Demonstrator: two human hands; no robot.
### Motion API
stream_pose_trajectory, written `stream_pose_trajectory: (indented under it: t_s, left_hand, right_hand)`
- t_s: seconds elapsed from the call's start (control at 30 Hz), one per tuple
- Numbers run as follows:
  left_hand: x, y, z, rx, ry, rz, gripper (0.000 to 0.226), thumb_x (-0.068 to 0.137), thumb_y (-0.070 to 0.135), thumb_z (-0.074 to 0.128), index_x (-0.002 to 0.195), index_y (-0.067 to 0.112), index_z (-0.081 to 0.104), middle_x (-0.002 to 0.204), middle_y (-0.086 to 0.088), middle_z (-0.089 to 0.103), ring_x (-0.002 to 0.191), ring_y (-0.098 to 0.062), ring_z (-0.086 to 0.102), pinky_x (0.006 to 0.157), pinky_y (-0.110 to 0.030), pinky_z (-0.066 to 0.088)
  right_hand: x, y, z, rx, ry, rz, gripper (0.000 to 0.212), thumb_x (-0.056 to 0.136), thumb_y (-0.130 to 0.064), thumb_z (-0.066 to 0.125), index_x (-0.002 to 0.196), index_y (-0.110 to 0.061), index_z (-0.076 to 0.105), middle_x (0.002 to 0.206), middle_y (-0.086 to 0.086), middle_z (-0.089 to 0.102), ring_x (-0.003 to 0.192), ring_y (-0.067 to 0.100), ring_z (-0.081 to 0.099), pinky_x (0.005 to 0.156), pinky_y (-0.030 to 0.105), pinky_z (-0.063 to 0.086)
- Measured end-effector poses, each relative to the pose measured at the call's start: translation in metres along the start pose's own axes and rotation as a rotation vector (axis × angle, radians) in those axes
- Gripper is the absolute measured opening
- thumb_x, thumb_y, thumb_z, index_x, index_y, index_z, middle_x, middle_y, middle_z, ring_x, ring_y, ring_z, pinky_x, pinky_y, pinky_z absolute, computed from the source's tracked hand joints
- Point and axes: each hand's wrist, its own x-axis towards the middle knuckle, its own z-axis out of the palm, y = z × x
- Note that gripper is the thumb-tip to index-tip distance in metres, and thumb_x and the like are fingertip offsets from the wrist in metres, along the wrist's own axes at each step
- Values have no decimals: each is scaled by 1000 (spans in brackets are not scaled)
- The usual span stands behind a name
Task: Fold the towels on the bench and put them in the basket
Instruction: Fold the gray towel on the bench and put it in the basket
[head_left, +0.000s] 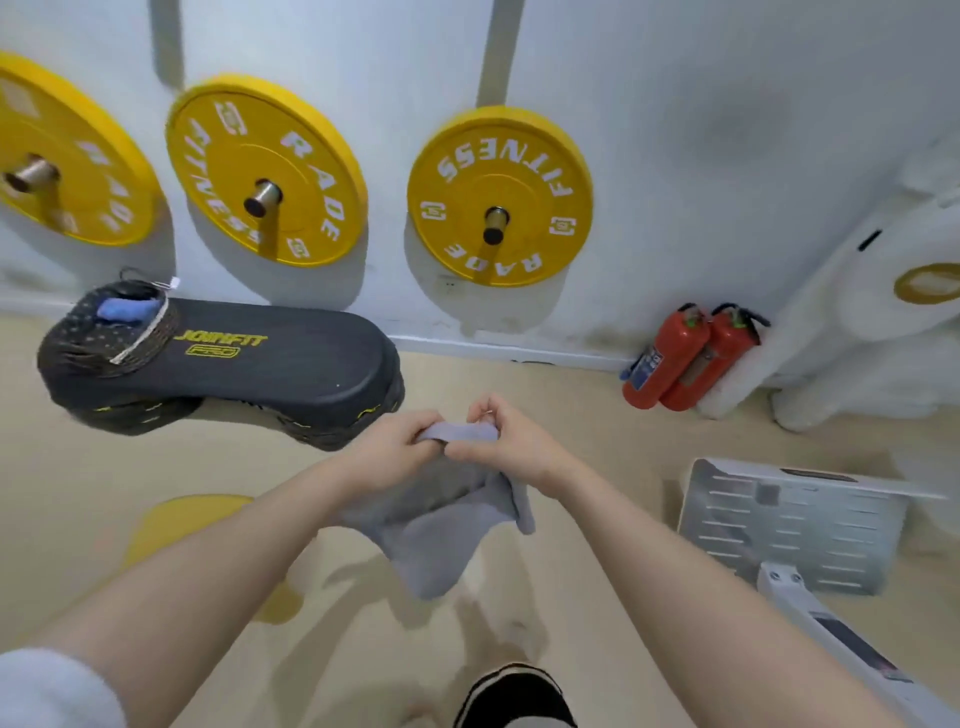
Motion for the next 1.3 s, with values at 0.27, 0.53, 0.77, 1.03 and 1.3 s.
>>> stream_pose_trajectory:
  t_s: [0.27,0.53,0.77,1.03,1.3]
  left_hand:
    - [91,-91,-107,-245,180,-214,26,96,23,43,85,7,60,75,0,58,64,-9,47,57,-24,37]
    - [197,-153,-221,-349,278,-346,26,96,23,46,80,6,58,65,3,49,60,-8,43,57,-24,32]
    - [246,-213,-295,-280,204,-396,31,97,32,40,90,9,60,80,-2,56,78,-14,50,72,-30,36]
    - [292,-286,-373,-137,173,-292,24,98,28,41,86,14,55,70,6,50,67,-7,46,59,-22,33]
    - [301,-461,-453,66,-136,-306,22,81,35,67,86,15,61,78,1,60,76,-18,55,65,-27,39]
  right_hand:
    - [185,-57,10,-601,-26,-267,45,72,-30,69,103,-16,40,72,-9,42,72,20,45,61,36,36]
    - [379,-120,3,-428,-146,-255,11,77,-18,49,83,-18,41,68,-5,49,69,21,46,57,33,33]
    - [480,-158,29,-333,-116,-187,12,76,-17,52,83,-16,43,68,3,52,64,19,44,58,34,36]
    - [558,-171,93,-248,82,-107,15,80,-28,46,69,-21,38,64,-2,49,64,20,46,51,31,28]
    - [650,-185,241,-225,134,81,14,87,-21,46,76,-15,42,70,4,56,70,26,53,58,38,40]
